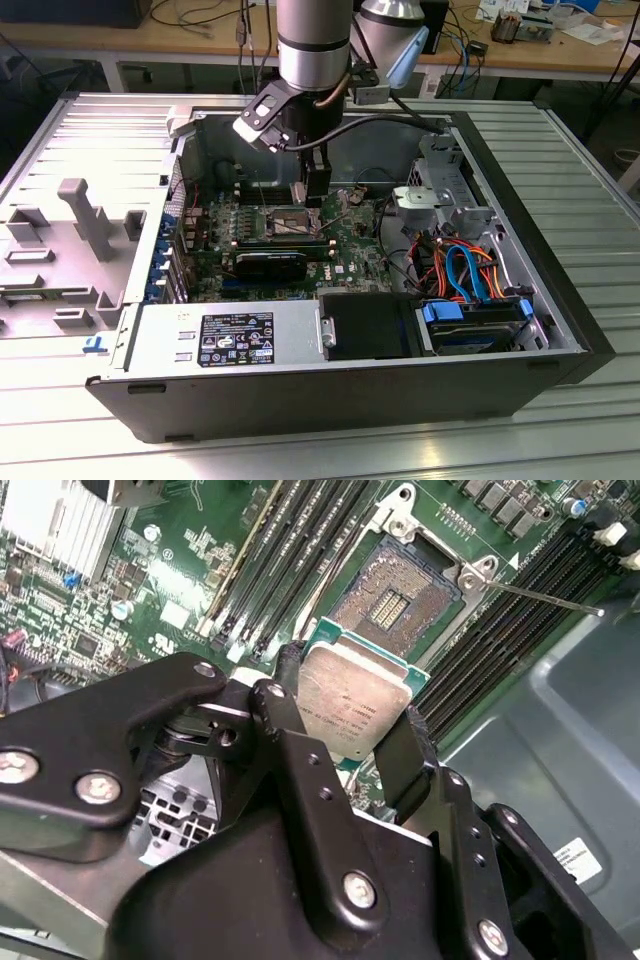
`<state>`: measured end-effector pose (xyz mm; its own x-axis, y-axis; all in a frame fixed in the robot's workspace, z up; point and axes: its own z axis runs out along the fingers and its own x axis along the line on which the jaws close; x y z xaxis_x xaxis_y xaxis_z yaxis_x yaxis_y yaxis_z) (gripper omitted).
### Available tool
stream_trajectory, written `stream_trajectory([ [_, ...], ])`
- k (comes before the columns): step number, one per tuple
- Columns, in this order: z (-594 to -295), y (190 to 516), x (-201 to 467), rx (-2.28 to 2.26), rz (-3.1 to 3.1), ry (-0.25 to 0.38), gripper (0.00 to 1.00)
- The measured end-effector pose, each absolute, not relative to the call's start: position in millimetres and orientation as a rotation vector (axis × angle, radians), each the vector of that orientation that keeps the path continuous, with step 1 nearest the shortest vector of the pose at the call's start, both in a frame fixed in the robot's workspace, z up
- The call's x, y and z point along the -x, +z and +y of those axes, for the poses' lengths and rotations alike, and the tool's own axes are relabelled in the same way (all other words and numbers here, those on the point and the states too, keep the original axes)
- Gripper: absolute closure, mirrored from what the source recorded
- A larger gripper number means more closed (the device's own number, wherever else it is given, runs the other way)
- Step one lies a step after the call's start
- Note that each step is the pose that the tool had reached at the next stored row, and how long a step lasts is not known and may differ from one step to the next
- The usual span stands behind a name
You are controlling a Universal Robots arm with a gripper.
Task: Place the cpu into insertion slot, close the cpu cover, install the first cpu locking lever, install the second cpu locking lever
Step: 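Place the cpu into insertion slot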
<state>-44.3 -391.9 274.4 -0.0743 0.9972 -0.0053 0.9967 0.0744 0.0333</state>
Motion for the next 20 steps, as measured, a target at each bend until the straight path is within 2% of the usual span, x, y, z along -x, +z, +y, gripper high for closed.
stream_trajectory([
  [20,-389.9,261.1,49.2,-2.146,2.257,0.032,0.45],
])
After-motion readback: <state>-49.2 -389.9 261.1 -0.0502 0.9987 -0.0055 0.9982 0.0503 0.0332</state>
